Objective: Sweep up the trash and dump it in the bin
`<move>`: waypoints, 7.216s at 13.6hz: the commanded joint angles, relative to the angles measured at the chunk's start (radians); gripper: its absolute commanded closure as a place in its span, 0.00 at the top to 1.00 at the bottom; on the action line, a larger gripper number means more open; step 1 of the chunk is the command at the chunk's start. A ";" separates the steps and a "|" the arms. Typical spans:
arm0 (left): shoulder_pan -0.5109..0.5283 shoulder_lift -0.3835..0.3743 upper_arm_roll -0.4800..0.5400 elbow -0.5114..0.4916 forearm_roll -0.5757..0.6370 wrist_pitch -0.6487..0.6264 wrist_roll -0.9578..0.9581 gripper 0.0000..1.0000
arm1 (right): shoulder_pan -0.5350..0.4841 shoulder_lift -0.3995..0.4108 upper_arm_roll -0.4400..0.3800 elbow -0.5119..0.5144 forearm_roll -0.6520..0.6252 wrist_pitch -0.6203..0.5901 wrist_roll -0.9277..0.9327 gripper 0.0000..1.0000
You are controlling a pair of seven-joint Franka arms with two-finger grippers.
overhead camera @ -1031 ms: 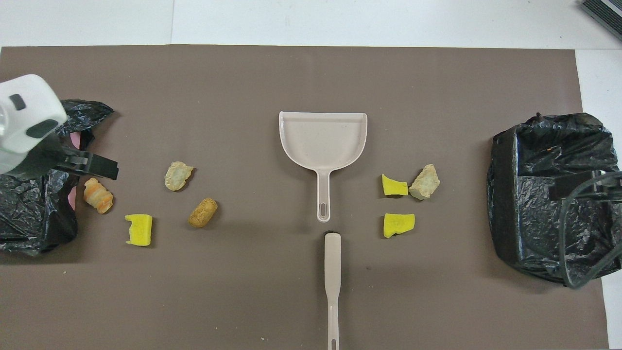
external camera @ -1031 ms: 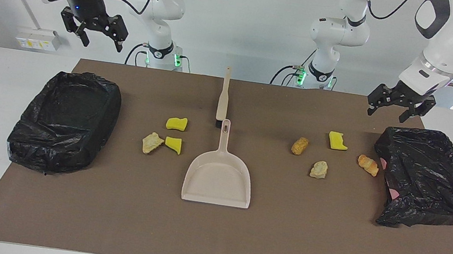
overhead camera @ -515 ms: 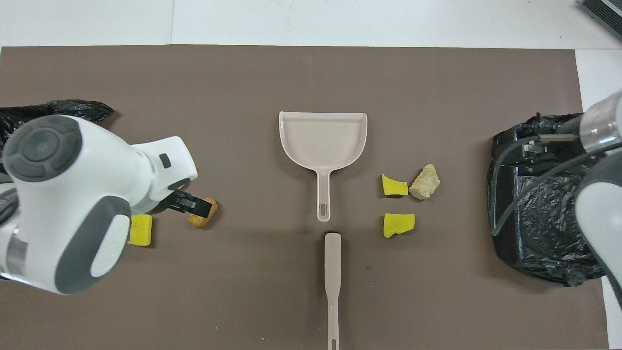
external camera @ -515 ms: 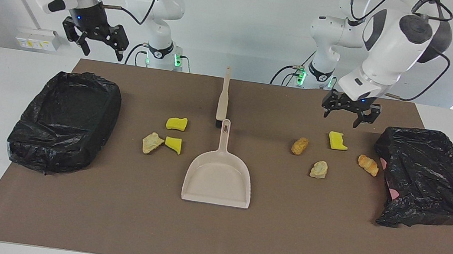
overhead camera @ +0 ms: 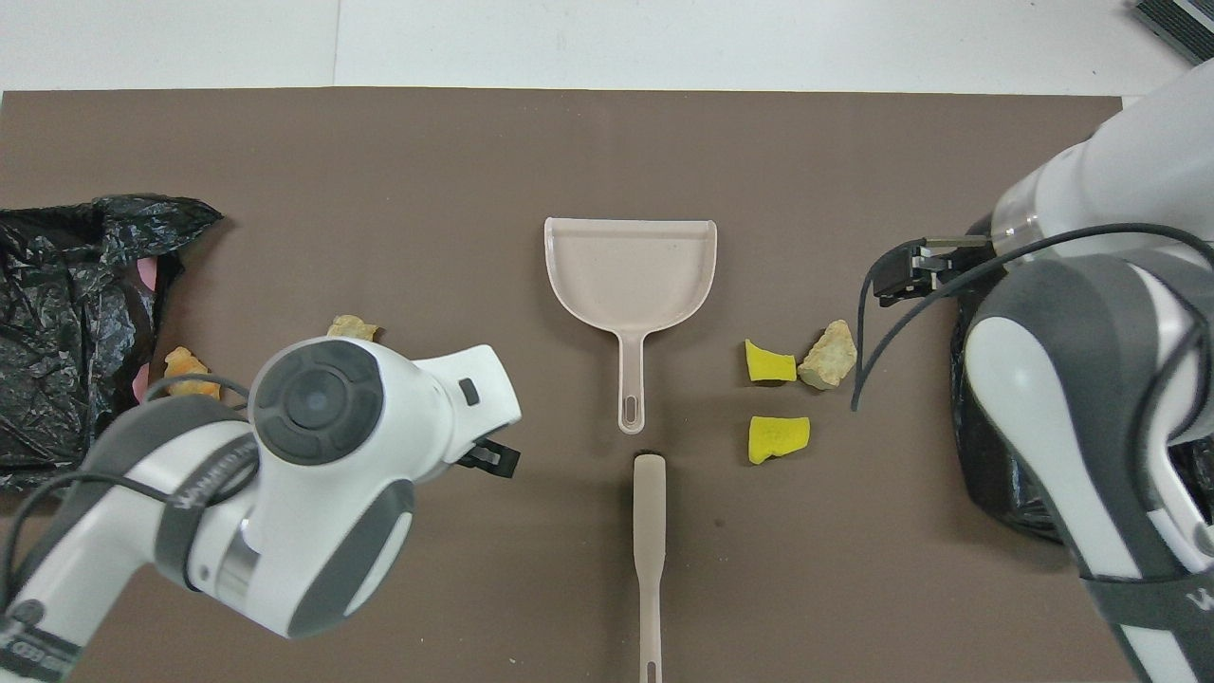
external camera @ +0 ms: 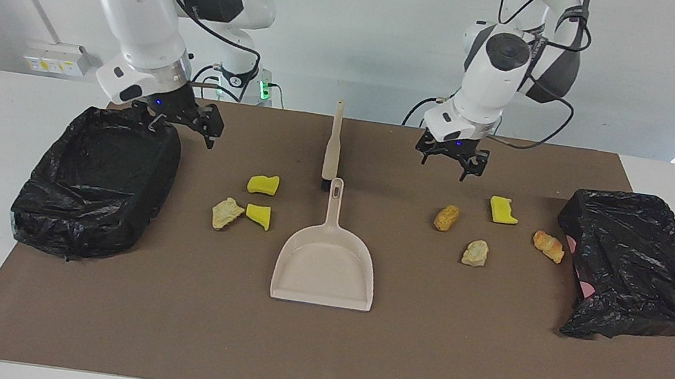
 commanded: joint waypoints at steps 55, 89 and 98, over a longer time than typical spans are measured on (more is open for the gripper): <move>0.739 -0.171 0.035 -0.171 0.461 -0.280 0.006 0.00 | 0.339 0.010 0.017 -0.296 -0.032 0.135 -0.991 0.00; 0.464 0.007 0.029 -0.165 -0.058 0.125 0.080 0.00 | 0.427 0.000 0.016 -0.361 -0.115 0.132 -0.756 0.00; 0.181 0.015 0.022 -0.081 -0.152 0.093 0.222 0.00 | 0.400 -0.007 0.014 -0.341 -0.124 0.080 -0.779 0.00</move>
